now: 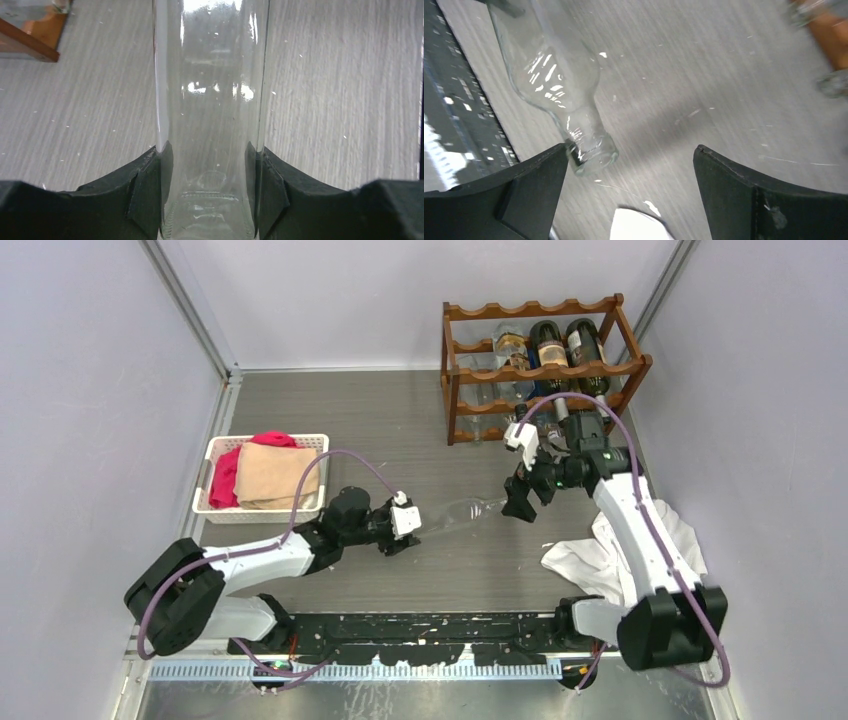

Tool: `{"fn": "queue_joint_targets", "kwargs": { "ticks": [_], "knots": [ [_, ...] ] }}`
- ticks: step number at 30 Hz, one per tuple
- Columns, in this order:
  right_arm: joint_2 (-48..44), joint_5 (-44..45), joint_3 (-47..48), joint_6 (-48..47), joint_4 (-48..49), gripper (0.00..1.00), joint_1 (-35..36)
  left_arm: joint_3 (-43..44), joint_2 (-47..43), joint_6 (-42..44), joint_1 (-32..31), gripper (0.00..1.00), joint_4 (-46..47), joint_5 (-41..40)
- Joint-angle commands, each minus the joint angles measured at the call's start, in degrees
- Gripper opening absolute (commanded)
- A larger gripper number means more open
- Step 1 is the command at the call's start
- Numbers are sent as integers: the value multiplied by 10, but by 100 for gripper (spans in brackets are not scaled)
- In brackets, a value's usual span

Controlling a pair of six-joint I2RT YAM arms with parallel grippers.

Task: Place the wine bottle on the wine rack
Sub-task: Pick up the wine bottle from the center of the board.

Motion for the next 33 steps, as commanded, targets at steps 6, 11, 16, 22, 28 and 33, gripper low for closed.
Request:
{"fn": "queue_joint_targets", "kwargs": {
  "ticks": [6, 11, 16, 22, 28, 33],
  "knots": [
    [-54, -92, 10, -407, -165, 100, 5, 98, -23, 36, 0, 0, -185, 76],
    [2, -85, -40, -436, -112, 100, 71, 107, -16, 42, -2, 0, -196, 85],
    [-25, -6, -119, -353, 44, 100, 141, 104, -17, 39, -4, 0, -194, 94],
    [-44, -32, -156, -320, 96, 98, 145, 98, -15, 26, -4, 0, -175, 104],
    [-44, -67, -154, -290, 107, 90, 148, 96, -14, 21, -4, 0, -167, 109],
    [-45, -99, -150, -276, 100, 87, 149, 97, -16, 21, -4, 0, -166, 109]
  ]
}}
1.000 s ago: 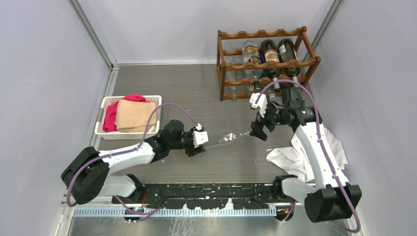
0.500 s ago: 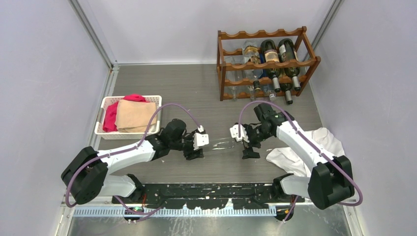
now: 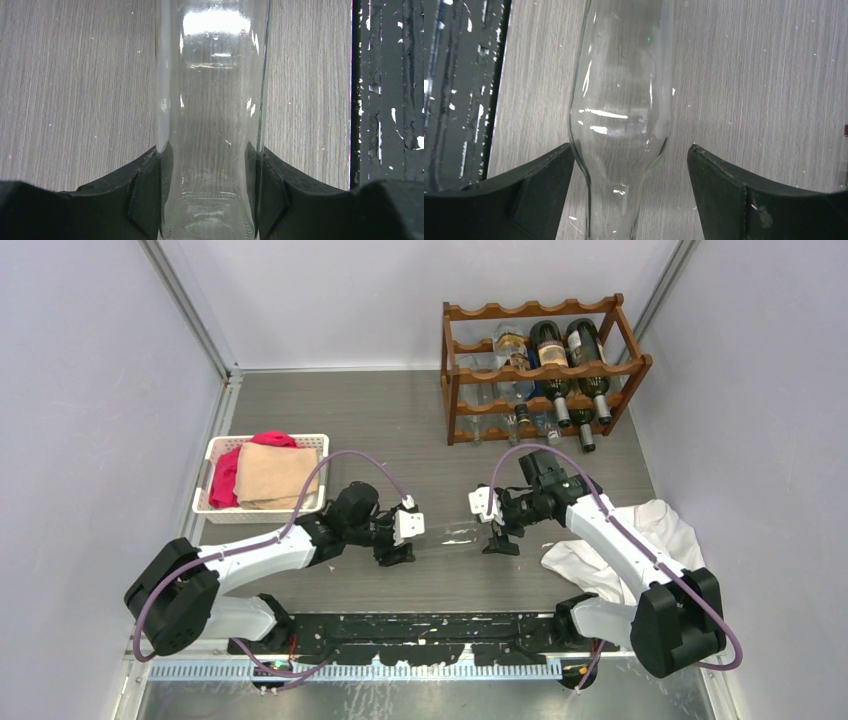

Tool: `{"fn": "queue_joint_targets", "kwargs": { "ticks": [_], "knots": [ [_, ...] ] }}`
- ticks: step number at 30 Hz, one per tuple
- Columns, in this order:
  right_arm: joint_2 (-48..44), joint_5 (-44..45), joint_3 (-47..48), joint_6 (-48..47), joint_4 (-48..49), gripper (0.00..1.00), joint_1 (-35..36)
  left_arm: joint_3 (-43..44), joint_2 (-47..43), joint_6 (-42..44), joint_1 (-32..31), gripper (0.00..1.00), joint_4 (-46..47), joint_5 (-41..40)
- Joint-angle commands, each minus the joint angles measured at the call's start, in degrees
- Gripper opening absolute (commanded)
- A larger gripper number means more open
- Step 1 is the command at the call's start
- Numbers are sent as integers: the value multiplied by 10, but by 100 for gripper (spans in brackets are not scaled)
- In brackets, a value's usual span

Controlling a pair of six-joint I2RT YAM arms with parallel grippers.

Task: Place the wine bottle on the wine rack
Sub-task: Pick up the wine bottle from the center of the board.

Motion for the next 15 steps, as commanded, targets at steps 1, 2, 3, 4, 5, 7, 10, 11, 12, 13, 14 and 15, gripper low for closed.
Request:
{"fn": "queue_joint_targets", "kwargs": {
  "ticks": [1, 2, 3, 4, 5, 7, 10, 11, 12, 13, 14, 15],
  "knots": [
    [-11, -53, 11, 28, 15, 86, 3, 23, -12, -6, -3, 0, 62, 31],
    [-11, -57, 12, 33, 15, 85, 4, 24, -12, -7, -3, 0, 63, 32],
    [-10, -62, 13, 37, 16, 85, 4, 25, -11, -8, -3, 0, 64, 32],
    [-10, -67, 14, 43, 17, 84, 4, 25, -11, -9, -3, 0, 65, 33],
    [-10, -73, 14, 48, 19, 84, 4, 24, -11, -10, -3, 0, 67, 34],
    [-10, -82, 15, 55, 20, 83, 4, 24, -11, -12, -3, 0, 69, 35],
    [-9, -85, 14, 68, 28, 80, 5, 24, -12, -15, -3, 0, 71, 37],
    [-9, -85, 14, 74, 33, 79, 5, 25, -12, -15, -3, 0, 71, 37],
    [-10, -85, 13, 78, 36, 79, 4, 25, -12, -15, -3, 0, 71, 37],
    [-10, -86, 13, 80, 37, 78, 4, 25, -12, -15, -3, 0, 71, 38],
    [-12, -85, 13, 81, 39, 78, 4, 24, -13, -16, -3, 0, 71, 38],
    [-12, -84, 12, 82, 40, 78, 4, 25, -14, -16, -3, 0, 71, 39]
  ]
}}
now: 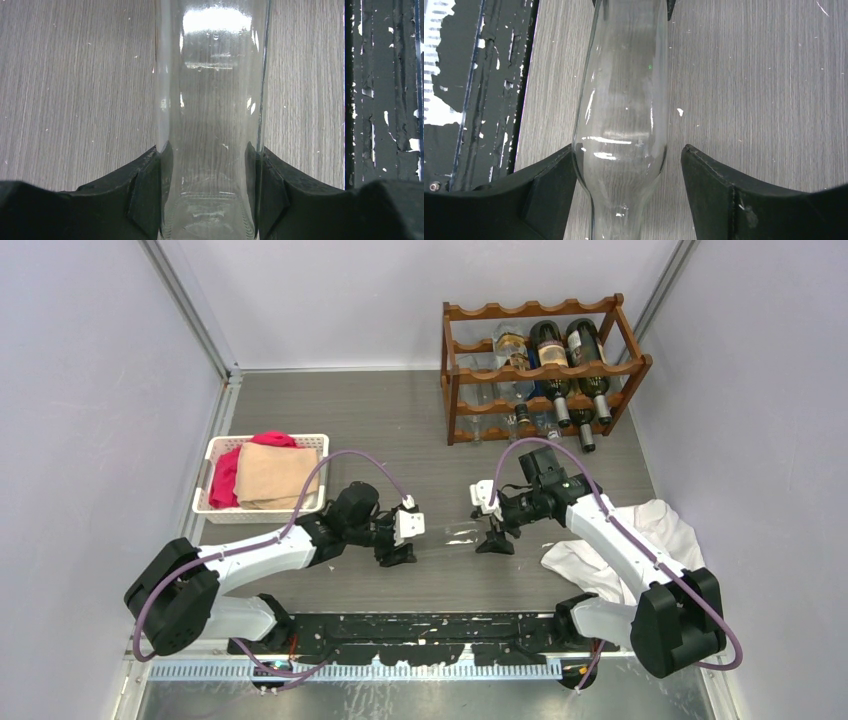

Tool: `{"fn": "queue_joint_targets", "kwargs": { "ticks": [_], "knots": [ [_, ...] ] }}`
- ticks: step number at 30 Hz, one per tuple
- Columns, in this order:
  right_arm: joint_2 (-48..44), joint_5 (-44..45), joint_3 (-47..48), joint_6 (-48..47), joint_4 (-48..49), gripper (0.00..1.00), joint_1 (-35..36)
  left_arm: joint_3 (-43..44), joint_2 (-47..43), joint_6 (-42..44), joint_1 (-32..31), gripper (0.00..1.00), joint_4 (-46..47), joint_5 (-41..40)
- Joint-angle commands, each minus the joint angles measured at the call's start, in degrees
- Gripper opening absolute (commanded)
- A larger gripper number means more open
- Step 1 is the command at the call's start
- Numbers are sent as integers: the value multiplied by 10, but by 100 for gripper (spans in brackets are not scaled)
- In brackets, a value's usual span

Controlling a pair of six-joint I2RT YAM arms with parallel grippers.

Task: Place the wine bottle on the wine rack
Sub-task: Pick up the wine bottle from the center of the board.

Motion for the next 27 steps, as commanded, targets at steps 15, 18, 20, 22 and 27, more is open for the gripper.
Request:
{"fn": "queue_joint_targets", "kwargs": {
  "ticks": [15, 18, 20, 22, 27],
  "knots": [
    [-32, 84, 79, -81, -143, 84, -41, 11, -38, -4, -3, 0, 47, 15],
    [-36, 81, 75, -90, -149, 80, -43, 15, -35, -4, -3, 0, 46, 17],
    [-35, 85, 79, -87, -150, 75, -43, 16, -34, -4, -3, 0, 45, 17],
    [-37, 79, 79, -84, -148, 72, -44, 17, -34, -4, -3, 0, 45, 18],
    [-39, 65, 74, -80, -139, 64, -45, 18, -33, -4, -3, 0, 45, 19]
  ]
}}
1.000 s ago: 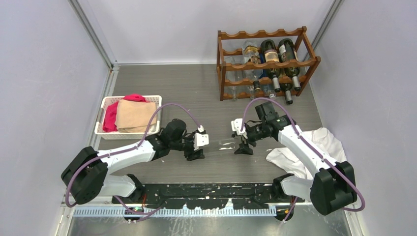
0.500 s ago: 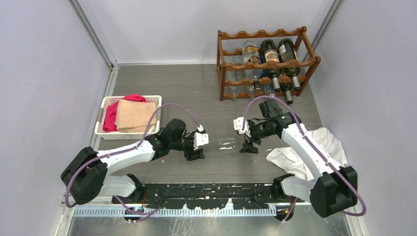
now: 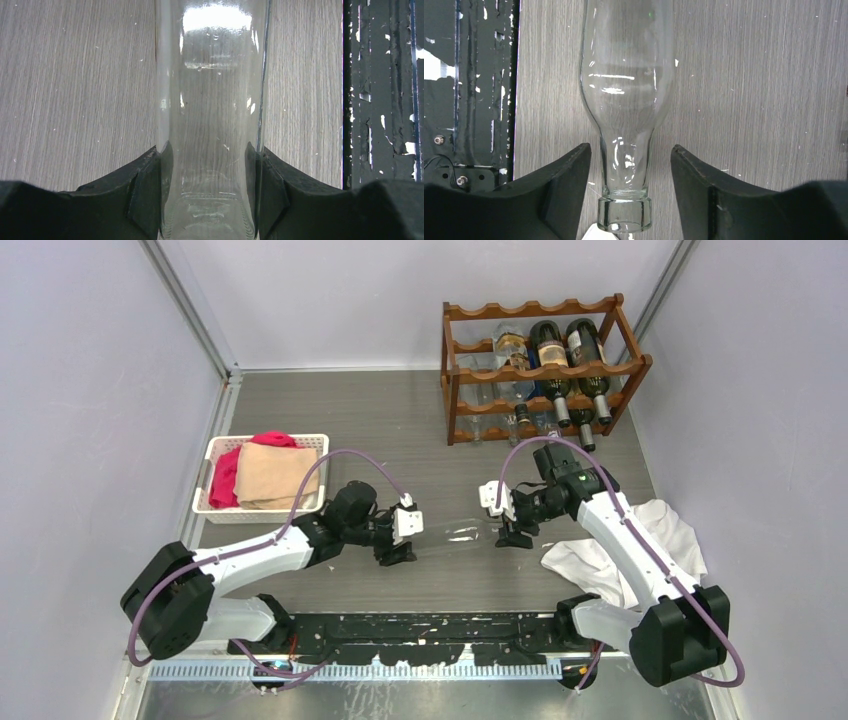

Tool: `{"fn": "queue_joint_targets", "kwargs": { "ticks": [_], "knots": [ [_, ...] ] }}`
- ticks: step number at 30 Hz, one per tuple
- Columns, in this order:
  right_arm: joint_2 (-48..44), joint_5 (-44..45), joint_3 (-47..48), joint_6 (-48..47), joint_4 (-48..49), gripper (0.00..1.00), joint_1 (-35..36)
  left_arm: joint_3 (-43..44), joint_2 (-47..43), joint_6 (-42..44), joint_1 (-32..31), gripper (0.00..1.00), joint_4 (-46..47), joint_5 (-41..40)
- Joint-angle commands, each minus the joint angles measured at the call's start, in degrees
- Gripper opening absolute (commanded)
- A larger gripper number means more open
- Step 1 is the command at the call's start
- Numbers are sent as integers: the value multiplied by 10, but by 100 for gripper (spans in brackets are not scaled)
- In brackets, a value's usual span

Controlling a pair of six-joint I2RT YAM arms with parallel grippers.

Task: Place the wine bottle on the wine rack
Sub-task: Pick up the wine bottle from the center of the board.

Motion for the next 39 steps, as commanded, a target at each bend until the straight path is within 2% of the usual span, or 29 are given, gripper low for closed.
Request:
{"fn": "queue_joint_targets", "kwargs": {
  "ticks": [1, 10, 11, 13, 15, 18, 19, 21, 22, 24, 25, 32, 39],
  "knots": [
    [-14, -17, 17, -3, 3, 62, -2, 18, -19, 5, -3, 0, 46, 19],
    [-18, -10, 7, 9, 25, 46, -3, 20, -18, 4, -3, 0, 45, 24],
    [-18, -11, 6, 12, 27, 40, -2, 20, -18, 4, -3, 0, 45, 25],
    [-17, -15, 7, 15, 27, 20, -2, 21, -19, 3, -3, 0, 45, 26],
    [-15, -18, 10, 8, 17, 7, -1, 22, -18, 0, -3, 0, 45, 24],
    [-16, -34, 23, 17, 0, 1, -4, 22, -14, -11, -3, 2, 51, 13],
    [-17, -44, 29, 32, 0, 1, -8, 23, -11, -15, -3, 10, 50, 10],
    [-21, -54, 37, 67, 8, 1, -15, 24, -8, -19, -3, 37, 48, 6],
    [-23, -49, 40, 85, 14, 1, -15, 21, -6, -20, -3, 46, 51, 4],
    [-27, -40, 38, 104, 23, 1, -18, 11, -7, -26, -3, 62, 66, -1],
    [-29, -38, 37, 110, 24, 1, -21, 6, -7, -30, -3, 67, 76, -3],
    [-24, -77, 45, 147, 21, 1, -53, 1, -22, -44, -3, 91, 90, -33],
    [-28, -96, 43, 149, -9, 1, -97, -18, -111, -88, -1, 92, 98, -89]
  ]
}}
